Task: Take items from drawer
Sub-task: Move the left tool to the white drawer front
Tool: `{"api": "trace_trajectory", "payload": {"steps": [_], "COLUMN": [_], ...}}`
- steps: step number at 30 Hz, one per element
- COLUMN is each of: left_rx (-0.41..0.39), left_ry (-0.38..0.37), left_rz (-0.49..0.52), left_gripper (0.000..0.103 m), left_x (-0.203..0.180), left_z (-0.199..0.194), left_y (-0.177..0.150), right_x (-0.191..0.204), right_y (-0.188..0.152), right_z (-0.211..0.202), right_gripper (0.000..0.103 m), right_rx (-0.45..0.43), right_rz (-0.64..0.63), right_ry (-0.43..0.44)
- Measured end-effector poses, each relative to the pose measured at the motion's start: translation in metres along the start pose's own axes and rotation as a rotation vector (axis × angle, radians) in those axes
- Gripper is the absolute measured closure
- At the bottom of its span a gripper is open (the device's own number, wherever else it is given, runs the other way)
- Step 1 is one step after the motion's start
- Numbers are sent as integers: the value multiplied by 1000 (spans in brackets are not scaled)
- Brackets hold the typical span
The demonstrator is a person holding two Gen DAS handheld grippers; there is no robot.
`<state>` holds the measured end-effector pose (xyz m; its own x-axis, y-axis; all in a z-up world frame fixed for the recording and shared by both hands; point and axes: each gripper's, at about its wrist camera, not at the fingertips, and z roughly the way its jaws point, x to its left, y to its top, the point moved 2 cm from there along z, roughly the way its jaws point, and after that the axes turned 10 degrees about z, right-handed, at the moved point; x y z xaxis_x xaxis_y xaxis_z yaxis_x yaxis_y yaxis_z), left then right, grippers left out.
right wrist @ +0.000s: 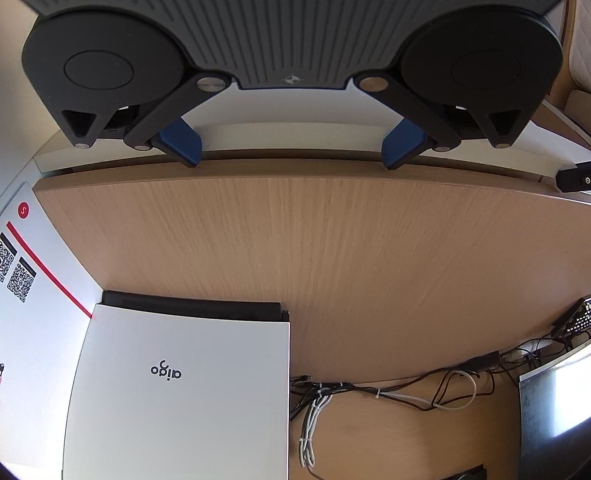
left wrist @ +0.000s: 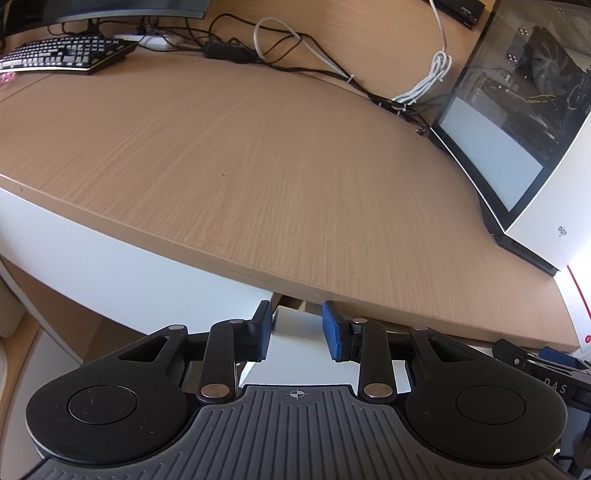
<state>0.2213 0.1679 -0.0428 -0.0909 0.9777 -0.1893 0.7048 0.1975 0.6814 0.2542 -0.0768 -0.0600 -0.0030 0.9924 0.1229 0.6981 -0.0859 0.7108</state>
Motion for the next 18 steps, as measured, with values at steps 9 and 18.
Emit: {"api": "trace_trajectory", "payload": {"steps": [9, 18], "left_rx": [5, -8], "left_ry": [-11, -16], "left_rz": [8, -54], "left_gripper": [70, 78], "left_x": [1, 10], "left_z": [-3, -5], "left_y": [-2, -4], "right_x": [1, 3], "right_y": [2, -5], "right_z": [0, -4], "right_gripper": [0, 0], "right_rx": [54, 42], "right_rz": [2, -24], "right_ry": [-16, 13]}}
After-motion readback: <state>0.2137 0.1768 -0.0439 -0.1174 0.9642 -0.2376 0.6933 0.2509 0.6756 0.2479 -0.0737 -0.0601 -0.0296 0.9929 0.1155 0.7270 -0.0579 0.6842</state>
